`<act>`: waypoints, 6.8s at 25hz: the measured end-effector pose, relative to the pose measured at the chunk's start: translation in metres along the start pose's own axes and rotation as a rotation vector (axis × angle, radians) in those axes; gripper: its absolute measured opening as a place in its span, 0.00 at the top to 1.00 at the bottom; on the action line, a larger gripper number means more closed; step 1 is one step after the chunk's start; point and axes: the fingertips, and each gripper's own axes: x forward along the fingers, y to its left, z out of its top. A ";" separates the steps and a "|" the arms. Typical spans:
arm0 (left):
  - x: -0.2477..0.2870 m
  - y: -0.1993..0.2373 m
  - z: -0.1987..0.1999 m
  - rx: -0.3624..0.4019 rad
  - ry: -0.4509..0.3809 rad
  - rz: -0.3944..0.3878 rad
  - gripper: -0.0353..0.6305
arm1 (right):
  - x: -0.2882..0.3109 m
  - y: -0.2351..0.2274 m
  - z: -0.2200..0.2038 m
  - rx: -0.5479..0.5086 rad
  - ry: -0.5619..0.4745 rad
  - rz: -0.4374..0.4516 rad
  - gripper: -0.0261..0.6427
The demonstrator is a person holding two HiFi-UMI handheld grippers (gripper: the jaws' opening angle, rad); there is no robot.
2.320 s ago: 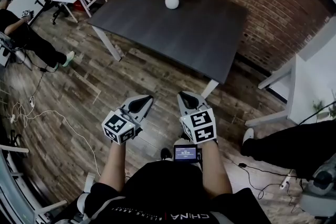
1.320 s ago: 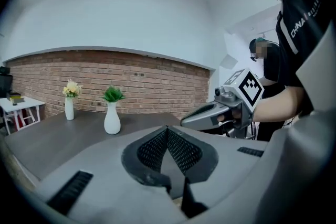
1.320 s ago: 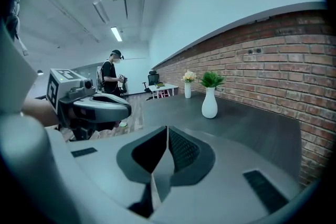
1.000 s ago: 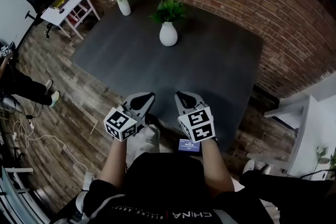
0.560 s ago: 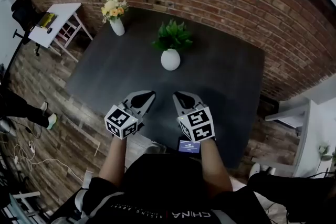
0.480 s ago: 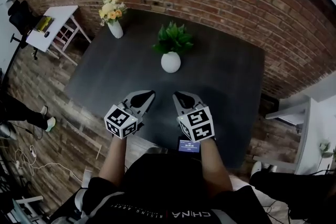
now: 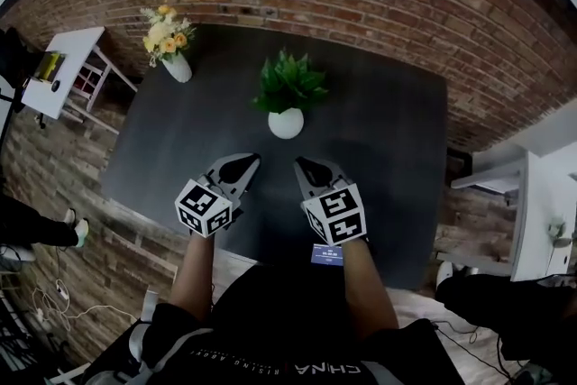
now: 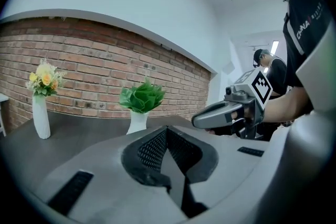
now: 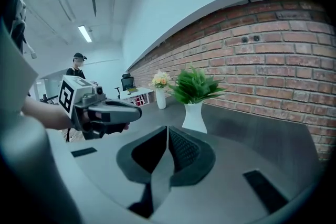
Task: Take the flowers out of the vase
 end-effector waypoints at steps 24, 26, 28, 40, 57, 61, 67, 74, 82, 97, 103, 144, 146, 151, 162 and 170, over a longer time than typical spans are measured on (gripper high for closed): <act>0.040 0.006 0.000 -0.022 0.005 0.076 0.94 | 0.007 -0.054 0.016 0.034 -0.060 0.049 0.94; 0.043 0.005 0.002 -0.028 -0.017 0.064 0.94 | 0.008 -0.055 0.016 0.037 -0.064 0.062 0.94; 0.047 0.007 0.004 -0.031 -0.038 0.059 0.94 | 0.010 -0.057 0.015 0.040 -0.066 0.070 0.94; 0.111 0.070 -0.026 -0.017 0.062 0.115 0.50 | 0.061 -0.084 0.030 0.012 -0.053 0.137 0.62; 0.178 0.096 -0.022 0.034 -0.025 0.030 0.53 | 0.134 -0.091 0.050 -0.093 -0.059 0.223 0.51; 0.182 0.093 -0.022 0.049 -0.025 0.030 0.53 | 0.142 -0.083 0.056 -0.121 -0.079 0.231 0.51; 0.183 0.093 -0.023 0.043 -0.028 0.028 0.53 | 0.153 -0.078 0.066 -0.147 -0.098 0.224 0.52; 0.182 0.093 -0.023 0.046 -0.024 0.025 0.53 | 0.150 -0.077 0.069 -0.181 -0.099 0.210 0.52; 0.182 0.092 -0.023 0.047 -0.016 0.022 0.53 | 0.142 -0.080 0.096 -0.162 -0.184 0.199 0.52; 0.180 0.094 -0.026 0.038 0.020 0.009 0.53 | 0.106 -0.089 0.142 -0.066 -0.281 0.218 0.78; 0.173 0.093 -0.023 0.037 0.045 0.007 0.52 | 0.090 -0.091 0.158 -0.086 -0.296 0.200 0.80; 0.036 0.032 0.038 0.092 -0.121 0.193 0.87 | -0.045 -0.124 0.058 0.083 -0.204 0.021 0.81; 0.036 0.026 0.039 0.094 -0.126 0.187 0.93 | -0.048 -0.124 0.054 0.079 -0.199 0.017 0.81; 0.036 0.013 0.040 0.104 -0.123 0.162 0.94 | -0.052 -0.123 0.054 0.077 -0.202 0.015 0.81; 0.037 -0.030 0.034 0.111 -0.090 0.135 0.94 | -0.062 -0.116 0.040 0.043 -0.165 0.067 0.81; 0.023 -0.057 0.028 0.136 -0.051 0.173 0.94 | -0.076 -0.112 0.019 0.053 -0.157 0.108 0.81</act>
